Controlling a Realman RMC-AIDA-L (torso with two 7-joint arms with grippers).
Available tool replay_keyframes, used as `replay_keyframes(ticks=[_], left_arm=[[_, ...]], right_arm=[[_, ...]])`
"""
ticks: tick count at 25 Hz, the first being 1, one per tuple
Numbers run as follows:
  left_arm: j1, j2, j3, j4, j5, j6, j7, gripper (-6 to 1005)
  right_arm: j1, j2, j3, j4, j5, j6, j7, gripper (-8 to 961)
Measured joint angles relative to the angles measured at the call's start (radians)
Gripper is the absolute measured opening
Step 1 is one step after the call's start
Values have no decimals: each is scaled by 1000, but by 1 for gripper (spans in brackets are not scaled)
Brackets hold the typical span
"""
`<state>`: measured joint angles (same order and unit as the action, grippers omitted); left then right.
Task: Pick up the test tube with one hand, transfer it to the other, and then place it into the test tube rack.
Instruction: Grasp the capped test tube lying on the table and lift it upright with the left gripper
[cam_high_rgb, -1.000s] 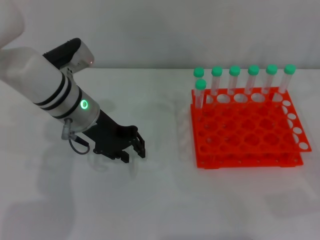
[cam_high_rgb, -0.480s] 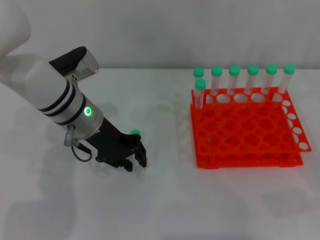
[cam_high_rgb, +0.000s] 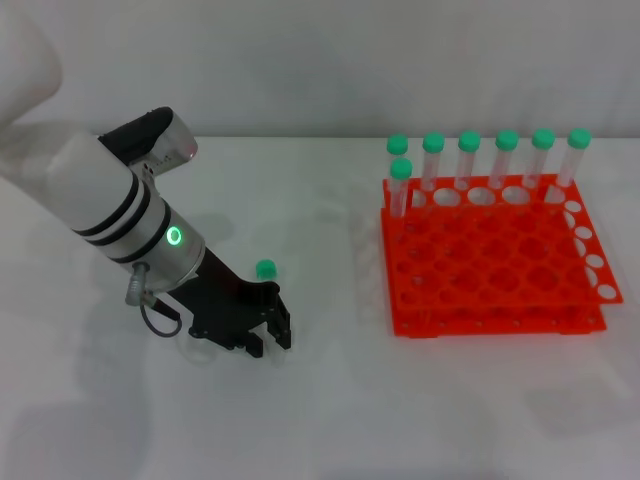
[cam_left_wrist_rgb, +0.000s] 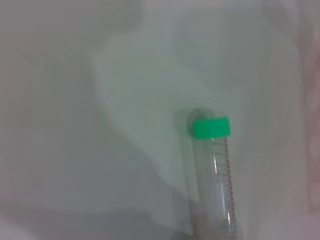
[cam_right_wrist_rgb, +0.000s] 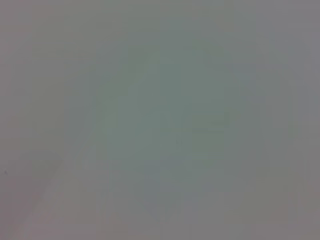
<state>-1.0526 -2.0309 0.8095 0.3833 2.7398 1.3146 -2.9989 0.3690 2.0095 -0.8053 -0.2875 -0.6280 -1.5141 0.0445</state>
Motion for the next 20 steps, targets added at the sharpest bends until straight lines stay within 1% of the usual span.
replay_keyframes(ticks=[13, 18, 20], left_arm=[[3, -2, 5, 0, -2, -17, 0, 351], [15, -3, 5, -5, -3, -22, 0, 212], [17, -3, 4, -6, -5, -23, 0, 214]], right_arm=[[-3, 0, 0, 1, 2, 0, 0, 755], [-5, 0, 0, 1, 2, 0, 0, 754], [-5, 0, 0, 1, 2, 0, 0, 754]])
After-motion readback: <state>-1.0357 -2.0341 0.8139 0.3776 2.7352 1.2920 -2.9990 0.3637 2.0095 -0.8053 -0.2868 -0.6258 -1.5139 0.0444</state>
